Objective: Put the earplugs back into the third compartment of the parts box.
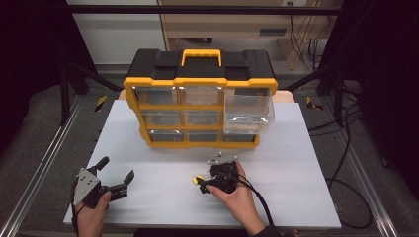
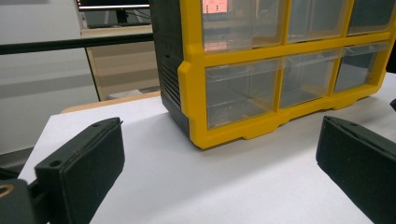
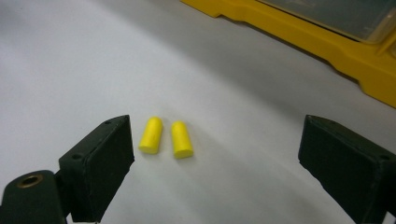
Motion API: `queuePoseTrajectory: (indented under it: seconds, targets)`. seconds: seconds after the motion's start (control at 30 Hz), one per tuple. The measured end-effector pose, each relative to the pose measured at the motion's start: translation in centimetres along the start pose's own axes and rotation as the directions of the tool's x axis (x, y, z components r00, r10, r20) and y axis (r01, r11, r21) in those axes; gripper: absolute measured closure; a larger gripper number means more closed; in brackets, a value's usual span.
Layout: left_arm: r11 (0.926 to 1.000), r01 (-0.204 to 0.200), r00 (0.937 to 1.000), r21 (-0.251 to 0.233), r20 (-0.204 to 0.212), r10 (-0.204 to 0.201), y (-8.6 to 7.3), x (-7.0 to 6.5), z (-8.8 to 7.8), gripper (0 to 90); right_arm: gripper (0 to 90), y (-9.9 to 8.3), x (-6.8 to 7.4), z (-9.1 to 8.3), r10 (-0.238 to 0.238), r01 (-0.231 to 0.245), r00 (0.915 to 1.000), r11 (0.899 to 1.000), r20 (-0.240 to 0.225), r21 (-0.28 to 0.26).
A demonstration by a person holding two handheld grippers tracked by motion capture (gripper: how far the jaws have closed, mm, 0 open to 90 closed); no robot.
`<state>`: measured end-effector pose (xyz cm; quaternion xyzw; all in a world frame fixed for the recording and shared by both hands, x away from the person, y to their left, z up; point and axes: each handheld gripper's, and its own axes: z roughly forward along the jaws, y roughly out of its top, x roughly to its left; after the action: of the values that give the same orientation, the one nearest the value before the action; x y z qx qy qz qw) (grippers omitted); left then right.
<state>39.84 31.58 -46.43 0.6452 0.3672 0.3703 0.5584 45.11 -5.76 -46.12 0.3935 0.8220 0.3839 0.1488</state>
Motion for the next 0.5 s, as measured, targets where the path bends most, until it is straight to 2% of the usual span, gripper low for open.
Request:
queuePoseTrajectory:
  seconds: [0.17, 0.3, 0.5]
  targets:
    - [1.0, -0.006, 1.0, 0.003, 0.004, 0.006, 0.04, 0.0, 0.13, 0.6, 16.6, 0.0, 0.28, 0.49, -0.015, 0.015, 0.9998, 1.0, -0.017, 0.0]
    - [0.9999, -0.009, 0.9999, 0.009, 0.007, 0.009, 0.06, -0.11, 0.22, 0.6, 15.9, 0.03, 0.72, 0.74, -0.037, 0.037, 0.9992, 0.999, -0.017, 0.008]
    - [0.9999, -0.012, 0.9999, 0.01, 0.006, 0.012, 0.08, -0.14, 0.27, 0.6, 11.7, 0.09, 0.8, 0.78, -0.045, 0.046, 0.9988, 0.999, -0.018, 0.023]
